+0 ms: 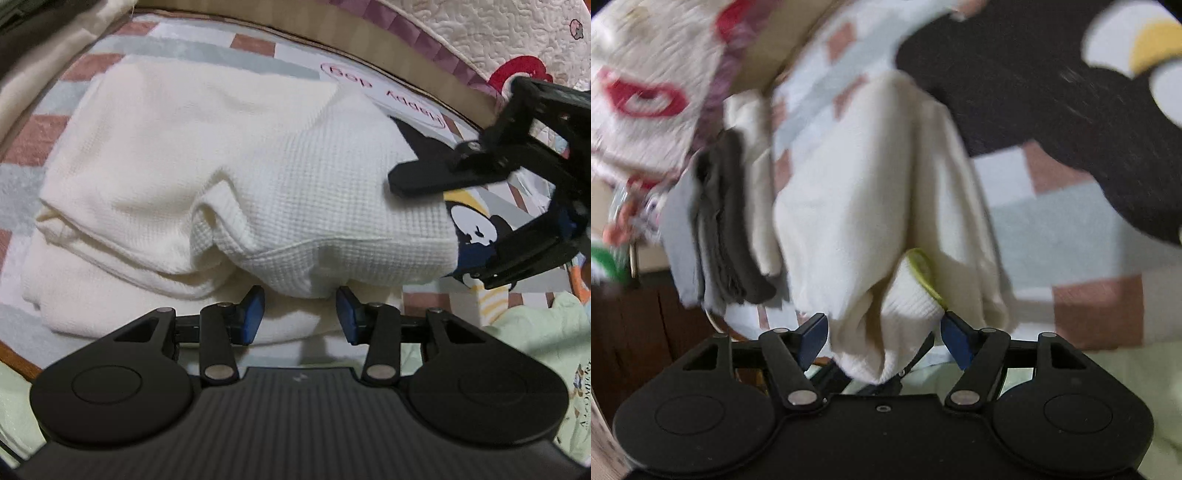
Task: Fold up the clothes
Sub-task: 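Pinch the folded bundle with the right gripper and smooth it flat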
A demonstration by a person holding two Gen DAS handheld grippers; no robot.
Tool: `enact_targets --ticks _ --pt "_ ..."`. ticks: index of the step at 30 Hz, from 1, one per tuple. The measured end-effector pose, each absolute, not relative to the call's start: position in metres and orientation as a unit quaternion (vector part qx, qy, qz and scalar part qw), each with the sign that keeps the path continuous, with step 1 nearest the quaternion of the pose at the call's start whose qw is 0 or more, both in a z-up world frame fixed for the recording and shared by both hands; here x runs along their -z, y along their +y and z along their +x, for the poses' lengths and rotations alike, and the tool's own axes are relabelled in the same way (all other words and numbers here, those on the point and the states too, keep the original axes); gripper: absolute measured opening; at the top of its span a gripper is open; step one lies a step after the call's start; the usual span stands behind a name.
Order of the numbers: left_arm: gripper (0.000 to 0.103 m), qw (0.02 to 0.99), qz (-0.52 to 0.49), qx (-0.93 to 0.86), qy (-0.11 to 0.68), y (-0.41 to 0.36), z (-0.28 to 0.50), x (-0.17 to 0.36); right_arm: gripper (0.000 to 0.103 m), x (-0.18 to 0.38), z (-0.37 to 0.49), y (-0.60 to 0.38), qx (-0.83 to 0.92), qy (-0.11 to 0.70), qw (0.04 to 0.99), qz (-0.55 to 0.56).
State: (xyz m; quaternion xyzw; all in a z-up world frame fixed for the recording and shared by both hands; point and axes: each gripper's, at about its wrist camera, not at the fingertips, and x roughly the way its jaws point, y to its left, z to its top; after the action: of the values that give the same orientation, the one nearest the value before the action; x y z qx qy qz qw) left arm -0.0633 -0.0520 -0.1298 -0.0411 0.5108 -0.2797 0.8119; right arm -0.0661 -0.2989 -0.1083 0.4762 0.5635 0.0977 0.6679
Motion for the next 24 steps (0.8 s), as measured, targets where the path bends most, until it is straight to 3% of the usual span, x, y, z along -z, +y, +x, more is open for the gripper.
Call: enact_targets --ticks 6,14,16,17,22,24 --pt "0.043 0.823 0.004 0.259 0.505 -0.058 -0.068 0.131 0.075 0.119 -0.056 -0.303 -0.091 0.568 0.614 0.54" --pt "0.043 0.827 0.02 0.24 0.508 -0.053 -0.065 0.131 0.075 0.112 -0.035 -0.291 -0.047 0.598 0.64 0.481" --pt "0.041 0.836 0.018 0.224 0.5 -0.048 -0.064 0.126 0.055 0.112 -0.035 -0.289 -0.037 0.582 0.658 0.477" --pt "0.04 0.843 0.017 0.222 0.489 -0.043 -0.064 0.121 0.028 0.107 -0.034 -0.284 -0.064 0.57 0.673 0.467" --pt "0.041 0.887 -0.017 0.246 0.391 -0.002 -0.071 0.078 0.023 0.048 -0.043 -0.279 -0.235 0.445 0.781 0.369" --pt "0.041 0.881 -0.052 0.264 0.39 0.016 -0.069 0.073 0.023 0.053 -0.054 -0.289 -0.302 0.409 0.797 0.326"
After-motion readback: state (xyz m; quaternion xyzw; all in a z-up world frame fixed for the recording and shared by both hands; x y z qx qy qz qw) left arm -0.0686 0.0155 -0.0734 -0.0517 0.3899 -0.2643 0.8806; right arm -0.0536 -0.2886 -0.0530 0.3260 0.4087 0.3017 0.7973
